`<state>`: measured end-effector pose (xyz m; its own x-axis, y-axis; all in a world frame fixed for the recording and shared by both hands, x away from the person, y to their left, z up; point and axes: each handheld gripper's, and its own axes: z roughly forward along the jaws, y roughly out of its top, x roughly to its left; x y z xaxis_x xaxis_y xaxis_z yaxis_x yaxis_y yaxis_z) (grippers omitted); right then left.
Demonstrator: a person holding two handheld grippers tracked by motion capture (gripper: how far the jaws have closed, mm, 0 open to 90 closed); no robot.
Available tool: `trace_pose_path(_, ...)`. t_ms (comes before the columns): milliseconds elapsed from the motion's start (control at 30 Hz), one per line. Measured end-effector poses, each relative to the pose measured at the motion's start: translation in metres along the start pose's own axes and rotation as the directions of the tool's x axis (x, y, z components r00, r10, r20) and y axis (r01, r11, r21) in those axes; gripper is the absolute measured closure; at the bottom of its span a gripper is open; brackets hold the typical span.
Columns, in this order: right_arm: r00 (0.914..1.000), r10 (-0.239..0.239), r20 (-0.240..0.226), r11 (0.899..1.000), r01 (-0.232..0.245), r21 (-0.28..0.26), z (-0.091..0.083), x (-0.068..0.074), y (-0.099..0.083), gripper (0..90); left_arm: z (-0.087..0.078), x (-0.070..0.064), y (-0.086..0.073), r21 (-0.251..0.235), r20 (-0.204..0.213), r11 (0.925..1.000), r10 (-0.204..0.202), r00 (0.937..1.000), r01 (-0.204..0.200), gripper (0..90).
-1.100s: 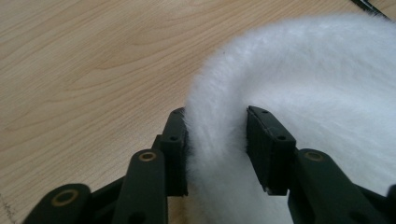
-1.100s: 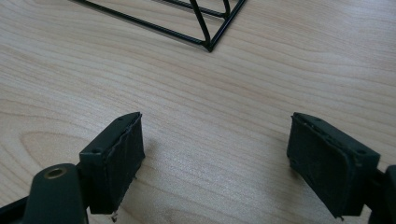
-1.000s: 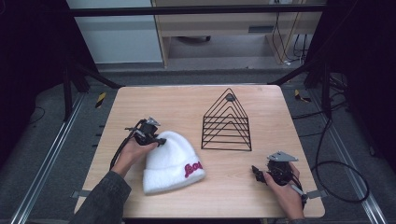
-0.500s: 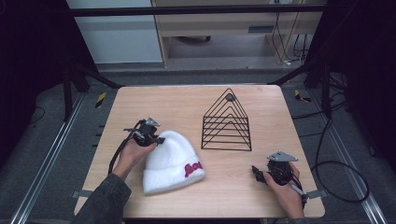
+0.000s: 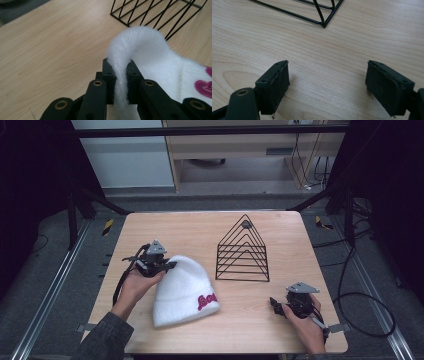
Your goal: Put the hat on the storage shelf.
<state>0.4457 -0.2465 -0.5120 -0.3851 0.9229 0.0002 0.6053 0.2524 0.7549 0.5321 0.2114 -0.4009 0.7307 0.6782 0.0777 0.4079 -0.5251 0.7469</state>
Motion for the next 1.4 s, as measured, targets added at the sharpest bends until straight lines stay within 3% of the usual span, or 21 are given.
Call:
trace_pose_path(200,0.9999,0.014,0.008,1.0,-0.014,-0.005,-0.002,0.001,0.0,22.6,-0.028,-0.017,0.015,-0.07,-0.013,0.996,0.055,0.9984,-0.056,81.2)
trace_pose_path(333,1.0,-0.006,-0.001,1.0,0.006,-0.011,-0.003,0.001,-0.002,25.6,-0.052,-0.027,0.029,-0.114,-0.034,0.9878,0.103,0.9941,-0.106,81.2)
trace_pose_path(467,1.0,0.003,-0.005,1.0,-0.003,-0.007,-0.003,0.002,-0.002,25.6,-0.068,-0.036,0.04,-0.15,-0.04,0.9796,0.129,0.9909,-0.133,81.3)
trace_pose_path(767,1.0,0.007,-0.005,1.0,-0.007,-0.014,-0.004,0.001,-0.002,26.8,-0.088,-0.041,0.057,-0.173,-0.052,0.9664,0.183,0.9817,-0.19,81.5)
trace_pose_path(900,0.9975,0.019,-0.067,1.0,-0.02,-0.016,-0.008,0.002,-0.003,28.3,-0.094,-0.042,0.064,-0.181,-0.045,0.9626,0.197,0.9795,-0.202,81.5)
trace_pose_path(1000,0.9979,0.014,-0.063,0.999,-0.017,-0.038,-0.013,0.005,-0.002,29.9,-0.097,-0.043,0.068,-0.183,-0.041,0.9609,0.203,0.9783,-0.207,81.4)
trace_pose_path(1133,0.9972,-0.021,-0.072,0.996,0.015,-0.087,-0.026,0.01,0.008,35.0,-0.1,-0.046,0.081,-0.187,-0.041,0.9529,0.236,0.971,-0.239,81.4)
trace_pose_path(1233,0.9962,-0.036,-0.079,0.994,0.028,-0.101,-0.032,0.013,0.013,36.3,-0.102,-0.049,0.087,-0.195,-0.036,0.9492,0.245,0.9689,-0.247,81.4)
trace_pose_path(1333,0.9925,-0.075,-0.096,0.99,0.063,-0.13,-0.043,0.022,0.024,37.2,-0.106,-0.052,0.1,-0.228,-0.023,0.9381,0.263,0.9646,-0.261,81.4)
trace_pose_path(1400,0.9912,-0.086,-0.101,0.988,0.072,-0.138,-0.045,0.025,0.026,37.4,-0.107,-0.053,0.103,-0.234,-0.018,0.936,0.266,0.9638,-0.263,81.4)
